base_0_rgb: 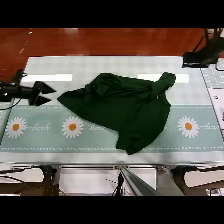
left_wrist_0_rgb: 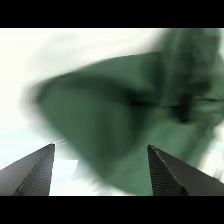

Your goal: Fold the shirts.

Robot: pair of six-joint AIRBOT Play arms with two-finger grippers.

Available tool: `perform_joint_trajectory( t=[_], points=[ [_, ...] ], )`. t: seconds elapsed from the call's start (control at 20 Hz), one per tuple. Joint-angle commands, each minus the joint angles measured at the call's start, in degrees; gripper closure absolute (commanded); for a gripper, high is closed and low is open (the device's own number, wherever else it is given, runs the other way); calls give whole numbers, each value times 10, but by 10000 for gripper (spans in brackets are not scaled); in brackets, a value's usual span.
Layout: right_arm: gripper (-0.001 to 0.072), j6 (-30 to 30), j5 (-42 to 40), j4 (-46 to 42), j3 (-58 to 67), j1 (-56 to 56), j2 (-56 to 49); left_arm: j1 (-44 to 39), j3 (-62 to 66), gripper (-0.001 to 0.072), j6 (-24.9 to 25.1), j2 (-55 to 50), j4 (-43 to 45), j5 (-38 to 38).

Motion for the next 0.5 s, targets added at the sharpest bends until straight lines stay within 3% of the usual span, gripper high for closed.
perform_joint_trajectory(
  t=[0.0,0.3,0.35,0.45],
  points=[
    [242,8,18,49,-31,-32,9,21,-16,27,-17,-3,58,-14],
    [242,2,6,64,-89,-18,9,-61,-16,29,-17,-58,33,81],
    [242,0,6,66,-92,-16,10,-70,-12,80,-16,-61,19,108],
    [242,-2,5,72,-92,-16,13,-85,-3,100,-10,-68,-32,142]
  ],
)
